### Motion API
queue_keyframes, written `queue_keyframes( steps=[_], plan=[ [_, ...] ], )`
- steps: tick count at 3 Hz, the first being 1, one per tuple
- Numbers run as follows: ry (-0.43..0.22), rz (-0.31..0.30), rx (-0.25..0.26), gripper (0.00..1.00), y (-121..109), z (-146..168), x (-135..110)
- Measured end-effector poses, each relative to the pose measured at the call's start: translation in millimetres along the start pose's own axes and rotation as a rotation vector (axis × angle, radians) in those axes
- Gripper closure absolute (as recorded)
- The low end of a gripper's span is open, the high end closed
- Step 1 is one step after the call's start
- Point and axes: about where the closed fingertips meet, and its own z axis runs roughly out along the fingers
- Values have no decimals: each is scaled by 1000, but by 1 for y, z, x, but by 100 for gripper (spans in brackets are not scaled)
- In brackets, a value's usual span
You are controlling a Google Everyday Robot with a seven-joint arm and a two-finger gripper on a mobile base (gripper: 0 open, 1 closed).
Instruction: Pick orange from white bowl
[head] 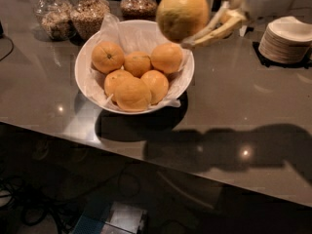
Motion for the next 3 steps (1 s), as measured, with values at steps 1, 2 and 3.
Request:
queue_keyframes(
  steps=[1,2,3],
  plan=[
    [-123,-3,78,100,25,-27,-56],
    [-125,37,88,100,45,-12,-42],
    [-125,52,77,100,51,-6,-37]
  ],
)
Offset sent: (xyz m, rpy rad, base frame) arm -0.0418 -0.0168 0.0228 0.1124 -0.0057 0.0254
